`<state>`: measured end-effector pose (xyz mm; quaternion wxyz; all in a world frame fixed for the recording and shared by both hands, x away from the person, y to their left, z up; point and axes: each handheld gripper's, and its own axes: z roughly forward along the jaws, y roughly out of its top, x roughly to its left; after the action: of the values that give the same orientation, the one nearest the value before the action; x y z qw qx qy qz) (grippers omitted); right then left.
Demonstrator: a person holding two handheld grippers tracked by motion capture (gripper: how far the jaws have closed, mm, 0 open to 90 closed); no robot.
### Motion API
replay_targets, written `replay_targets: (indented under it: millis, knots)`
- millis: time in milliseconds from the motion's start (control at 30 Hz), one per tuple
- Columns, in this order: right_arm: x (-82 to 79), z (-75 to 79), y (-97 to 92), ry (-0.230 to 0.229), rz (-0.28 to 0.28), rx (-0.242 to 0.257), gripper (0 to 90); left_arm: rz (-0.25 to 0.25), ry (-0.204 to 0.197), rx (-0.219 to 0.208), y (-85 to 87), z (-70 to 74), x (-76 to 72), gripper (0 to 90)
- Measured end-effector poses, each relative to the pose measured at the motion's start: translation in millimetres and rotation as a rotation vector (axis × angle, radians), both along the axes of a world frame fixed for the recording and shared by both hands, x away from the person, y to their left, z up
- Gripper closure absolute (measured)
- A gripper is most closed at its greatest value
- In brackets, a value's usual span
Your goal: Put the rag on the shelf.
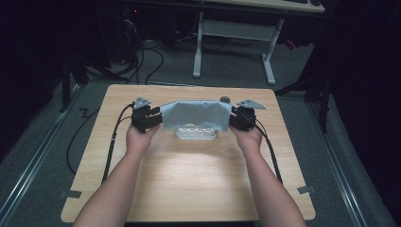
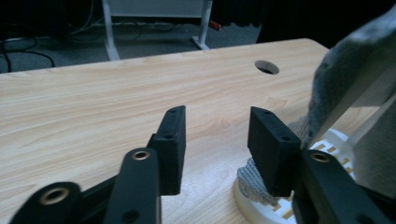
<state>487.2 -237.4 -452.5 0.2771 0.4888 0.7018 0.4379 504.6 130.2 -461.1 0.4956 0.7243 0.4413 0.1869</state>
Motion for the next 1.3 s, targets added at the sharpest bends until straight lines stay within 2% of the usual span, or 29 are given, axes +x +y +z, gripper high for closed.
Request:
replay_targets:
  millis: [133,333,433,667,767,833,900,1000,1033,1200,1233,1267,1300]
  knots:
    - [-3.8,5.0,-5.2,-0.009,-0.008,-0.017,59.9,0.027,-0.012,0.006,8.4,4.8,-4.0,51.8]
    - [-10.4,12.3,-10.8,-0.024,-0.018,-0.014,57.9,0.051,-0.016,0.009,18.3,8.6,-9.1,48.4]
    - [-16.0,14.8,-16.2,-0.046,-0.029,-0.016,57.8,0.058,-0.018,0.024,23.0,10.6,-12.9,47.4]
    - [-27.6,17.1,-27.0,-0.035,-0.034,-0.024,55.4,0.073,-0.033,0.039,31.8,13.6,-24.2,45.9]
    - [-35.7,17.9,-28.5,-0.059,-0.035,-0.032,54.5,0.076,-0.043,0.043,36.2,13.7,-29.4,45.7]
    - [-40.8,17.5,-29.3,-0.049,-0.033,-0.034,53.4,0.08,-0.032,0.037,38.4,13.2,-34.5,45.4]
    - [-45.4,17.8,-30.5,-0.038,-0.031,-0.041,52.0,0.076,-0.043,0.043,40.8,12.7,-39.1,45.4]
    - [-57.1,20.2,-32.1,-0.061,-0.03,-0.041,50.7,0.076,-0.01,0.033,45.4,10.3,-50.1,44.7]
    - [-57.1,20.2,-32.1,-0.061,-0.03,-0.041,50.7,0.076,-0.01,0.033,45.4,10.3,-50.1,44.7]
    - [-72.2,22.8,-33.8,-0.04,-0.007,-0.045,47.8,0.066,0.002,0.032,53.3,2.0,-68.0,44.4]
    - [-76.0,23.4,-33.9,-0.04,-0.004,-0.038,47.9,0.064,0.007,0.028,55.2,0.0,-72.2,44.3]
    - [-85.7,23.1,-34.5,-0.061,0.002,-0.038,47.7,0.063,0.012,0.025,57.3,-2.2,-76.7,44.1]
    - [-85.7,23.1,-34.5,-0.061,0.002,-0.038,47.7,0.061,0.017,0.018,59.1,-4.5,-81.5,44.1]
